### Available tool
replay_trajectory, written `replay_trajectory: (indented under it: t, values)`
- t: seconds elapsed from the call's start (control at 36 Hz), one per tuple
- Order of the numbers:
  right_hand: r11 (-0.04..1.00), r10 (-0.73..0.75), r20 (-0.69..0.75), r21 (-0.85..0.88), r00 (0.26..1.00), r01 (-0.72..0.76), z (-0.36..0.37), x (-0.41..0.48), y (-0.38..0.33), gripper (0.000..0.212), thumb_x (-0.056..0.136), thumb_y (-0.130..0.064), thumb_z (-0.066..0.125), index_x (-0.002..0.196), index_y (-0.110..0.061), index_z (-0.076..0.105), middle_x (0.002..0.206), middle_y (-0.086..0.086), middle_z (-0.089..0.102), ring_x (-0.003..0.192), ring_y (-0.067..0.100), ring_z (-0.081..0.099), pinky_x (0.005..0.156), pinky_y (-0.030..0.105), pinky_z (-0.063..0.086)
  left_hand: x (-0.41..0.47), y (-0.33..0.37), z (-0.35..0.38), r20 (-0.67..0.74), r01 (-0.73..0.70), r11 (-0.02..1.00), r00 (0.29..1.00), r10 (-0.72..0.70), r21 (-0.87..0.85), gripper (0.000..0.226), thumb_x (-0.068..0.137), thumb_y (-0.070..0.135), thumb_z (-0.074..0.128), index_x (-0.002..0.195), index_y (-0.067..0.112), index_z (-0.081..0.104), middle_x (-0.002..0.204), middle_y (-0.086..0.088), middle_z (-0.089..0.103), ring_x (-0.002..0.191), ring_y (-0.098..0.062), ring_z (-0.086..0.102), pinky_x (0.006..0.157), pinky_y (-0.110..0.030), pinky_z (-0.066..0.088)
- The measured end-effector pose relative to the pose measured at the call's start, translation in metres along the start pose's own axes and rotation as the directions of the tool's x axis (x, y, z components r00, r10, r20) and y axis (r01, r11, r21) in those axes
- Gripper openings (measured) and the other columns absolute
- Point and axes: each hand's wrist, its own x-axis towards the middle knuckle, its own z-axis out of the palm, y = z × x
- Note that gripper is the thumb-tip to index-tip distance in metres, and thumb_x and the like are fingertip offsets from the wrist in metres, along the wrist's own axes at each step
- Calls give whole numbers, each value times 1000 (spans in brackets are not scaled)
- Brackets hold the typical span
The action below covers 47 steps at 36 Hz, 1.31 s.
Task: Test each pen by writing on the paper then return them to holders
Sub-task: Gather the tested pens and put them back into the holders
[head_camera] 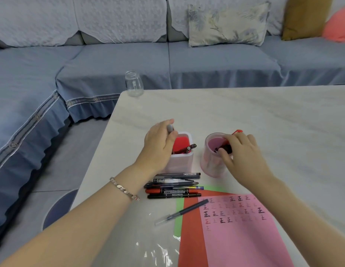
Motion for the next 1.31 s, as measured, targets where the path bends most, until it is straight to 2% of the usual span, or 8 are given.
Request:
replay_trajectory:
  t: [0.22,0.31,0.5,0.69,0.83,1.0,1.17,1.31]
  values:
    - [958,-101,-225,241,969,156,-6,-49,-11,30,83,-23,44,96,-8,66,99,6,59,94,19,43,85,23,34,-16,-14,-4,-190,-41,999,981,36,-26,33,89,4,56,118,18,56,85,17,49,94,-15,52,91,-24,34]
    - [936,-177,-140,281,974,211,0,-61,-19,26,83,-24,45,92,-12,66,93,0,60,91,14,45,83,20,35,-25,-21,-3,-222,-53,999,974,51,-4,19,89,3,58,104,11,66,94,12,55,95,-3,51,88,-15,38]
    - [910,-399,226,219,889,352,35,-62,-34,32,59,-15,65,91,-17,68,88,-3,66,78,21,65,69,31,55,-59,-28,-5,-108,-69,995,991,76,74,44,94,24,43,138,27,38,141,6,33,129,-1,25,103,-2,11]
    - [876,-473,299,57,829,479,69,-61,-48,51,32,-27,79,82,-22,67,78,-7,64,71,17,64,56,25,52,-116,-57,4,-20,-179,946,981,192,271,27,82,34,47,108,27,47,109,11,49,99,-11,48,85,-23,34]
    - [900,-425,277,24,862,436,80,-63,-49,43,39,-23,75,81,-19,66,75,-4,62,67,20,63,50,29,52,-134,-74,17,163,-195,881,977,136,431,53,67,58,47,106,23,56,101,7,62,92,-10,46,77,-24,31]
    - [943,-306,467,29,829,331,70,-58,-57,31,77,-16,57,107,-10,59,107,7,58,105,29,50,85,37,40,-123,-74,26,150,-203,835,978,146,512,42,64,51,42,83,22,65,81,8,57,74,-14,53,60,-27,48]
    - [930,-280,466,-86,839,358,78,-59,-63,38,20,-30,77,51,-22,57,53,-6,54,51,16,56,45,17,40,-117,-74,29,181,-210,830,974,134,516,34,64,44,42,71,20,64,72,5,55,62,-19,56,48,-27,47]
    - [849,-369,376,-237,850,473,80,-62,-68,7,47,-23,56,53,-20,57,53,2,54,52,19,54,47,22,39,-117,-72,28,235,-233,808,964,120,541,34,63,42,40,67,16,62,69,1,54,59,-20,55,46,-24,44]
